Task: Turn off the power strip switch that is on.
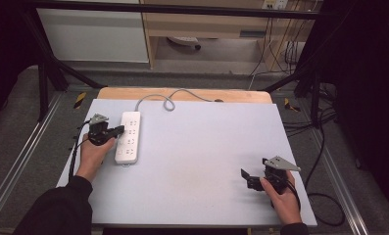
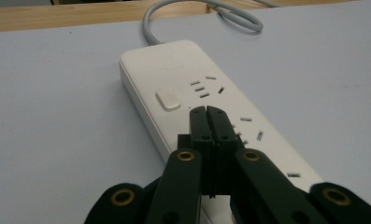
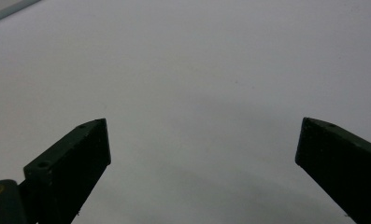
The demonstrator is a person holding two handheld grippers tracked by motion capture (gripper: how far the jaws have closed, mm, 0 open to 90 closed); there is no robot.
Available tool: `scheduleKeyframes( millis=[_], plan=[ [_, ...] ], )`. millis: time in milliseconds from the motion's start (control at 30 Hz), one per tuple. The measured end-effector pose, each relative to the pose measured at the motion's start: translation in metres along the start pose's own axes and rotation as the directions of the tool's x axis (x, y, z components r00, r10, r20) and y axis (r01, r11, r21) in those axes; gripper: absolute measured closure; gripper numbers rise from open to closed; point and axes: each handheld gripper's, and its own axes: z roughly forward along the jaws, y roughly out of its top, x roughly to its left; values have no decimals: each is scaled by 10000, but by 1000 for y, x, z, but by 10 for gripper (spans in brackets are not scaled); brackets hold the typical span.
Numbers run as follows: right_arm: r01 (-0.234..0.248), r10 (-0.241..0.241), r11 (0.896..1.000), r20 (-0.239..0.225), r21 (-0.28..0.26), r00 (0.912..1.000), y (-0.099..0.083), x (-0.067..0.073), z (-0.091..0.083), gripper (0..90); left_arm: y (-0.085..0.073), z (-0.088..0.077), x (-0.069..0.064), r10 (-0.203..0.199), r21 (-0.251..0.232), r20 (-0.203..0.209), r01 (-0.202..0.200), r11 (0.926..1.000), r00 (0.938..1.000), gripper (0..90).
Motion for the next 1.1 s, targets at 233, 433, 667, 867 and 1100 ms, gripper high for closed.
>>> scheduleKeyframes(
  millis=[233,433,667,867,1100],
  plan=[
    [19,-19,10000,-1,-9,10000,0,0,0,39,0,0,0,61,-2,-19,-61,10000,10000,900],
    [27,-27,10000,-5,-4,10000,0,0,0,39,0,0,0,106,48,-41,-106,9999,9999,900],
    [19,-19,10000,-3,-4,10000,0,0,0,39,-1,0,0,152,111,-72,-152,9998,9999,900],
    [27,-27,10000,-14,-6,10000,0,-1,0,39,-1,1,-1,253,163,-106,-251,9996,9996,900],
    [15,-15,10000,-7,-18,10000,0,-1,0,39,-1,1,-3,395,287,-196,-389,9988,9990,900]
  ],
)
